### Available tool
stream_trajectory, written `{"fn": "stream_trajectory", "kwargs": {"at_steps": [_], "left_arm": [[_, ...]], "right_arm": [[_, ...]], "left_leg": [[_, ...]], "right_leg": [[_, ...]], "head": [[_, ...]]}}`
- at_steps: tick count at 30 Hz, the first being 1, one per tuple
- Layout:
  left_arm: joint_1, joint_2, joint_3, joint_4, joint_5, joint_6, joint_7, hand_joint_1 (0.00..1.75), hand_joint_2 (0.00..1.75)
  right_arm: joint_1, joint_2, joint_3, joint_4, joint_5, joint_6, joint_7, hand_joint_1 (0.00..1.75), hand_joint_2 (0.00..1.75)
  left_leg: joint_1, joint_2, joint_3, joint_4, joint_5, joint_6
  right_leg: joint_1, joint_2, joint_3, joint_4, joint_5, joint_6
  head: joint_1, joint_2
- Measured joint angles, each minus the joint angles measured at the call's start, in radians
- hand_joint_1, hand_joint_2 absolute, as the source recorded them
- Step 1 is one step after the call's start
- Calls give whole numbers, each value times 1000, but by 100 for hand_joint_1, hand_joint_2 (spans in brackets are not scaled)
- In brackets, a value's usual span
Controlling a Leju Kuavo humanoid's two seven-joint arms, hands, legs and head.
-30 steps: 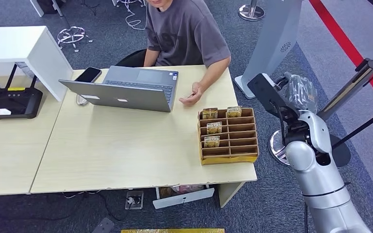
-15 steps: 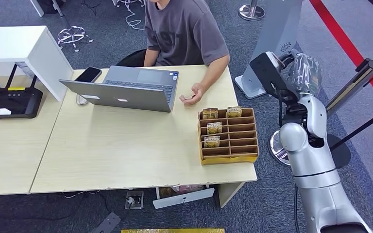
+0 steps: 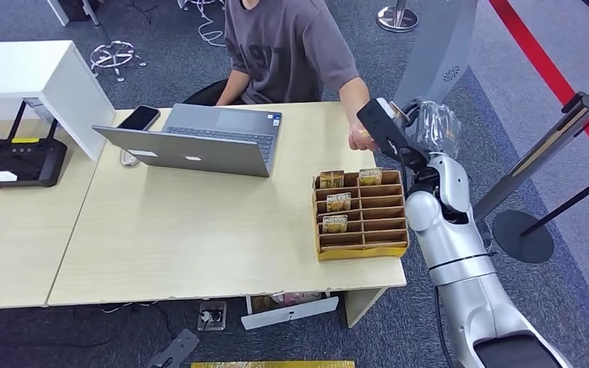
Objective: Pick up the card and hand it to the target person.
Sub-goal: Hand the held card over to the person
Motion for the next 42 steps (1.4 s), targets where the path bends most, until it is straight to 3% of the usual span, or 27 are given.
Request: {"fn": "stream_trajectory", "kwargs": {"at_steps": [4, 6, 9, 10, 13, 24, 36, 42], "left_arm": [[-1, -2, -3, 0, 2, 1, 0, 0, 0], [-2, -3, -6, 0, 5, 2, 0, 0, 0], [-2, -5, -10, 0, 7, 6, 0, 0, 0], [-2, -5, -11, 0, 8, 7, 1, 0, 0], [-2, -5, -12, 0, 11, 9, 1, 0, 0], [1, -5, -17, 0, 38, 28, -2, 0, 0], [22, -5, -17, 0, 60, 47, -13, 0, 0], [34, -7, -17, 1, 79, 69, -14, 0, 0]], "right_arm": [[-6, 22, 6, 43, -2, -10, -10, 164, 175], [-10, 32, 9, 62, -6, -19, -16, 155, 175], [-13, 44, 12, 81, -13, -30, -24, 108, 175], [-15, 47, 13, 86, -15, -31, -26, 74, 175], [-18, 55, 17, 98, -15, -31, -29, 0, 175], [17, 61, 19, 105, -55, -21, -48, 0, 175], [126, 61, 19, -60, -108, -26, -52, 0, 175], [185, 60, 15, -164, -184, -110, -85, 0, 175]], "left_leg": [[0, 0, 0, 0, 0, 0], [0, 0, 0, 0, 0, 0], [0, 0, 0, 0, 0, 0], [0, 0, 0, 0, 0, 0], [0, 0, 0, 0, 0, 0], [0, 0, 1, 0, 0, 0], [0, 0, 1, 0, 0, 0], [0, 0, 1, 0, 0, 0]], "right_leg": [[0, 0, 0, 0, 0, 0], [0, 0, 0, 0, 0, 0], [0, 0, 0, 0, 0, 0], [0, 0, 0, 0, 0, 0], [0, 0, 0, 0, 0, 0], [0, 0, 0, 0, 0, 0], [0, 0, 0, 0, 0, 0], [0, 0, 0, 0, 0, 0]], "head": [[0, 0], [0, 0], [0, 0], [0, 0], [0, 0], [0, 0], [0, 0], [0, 0]]}}
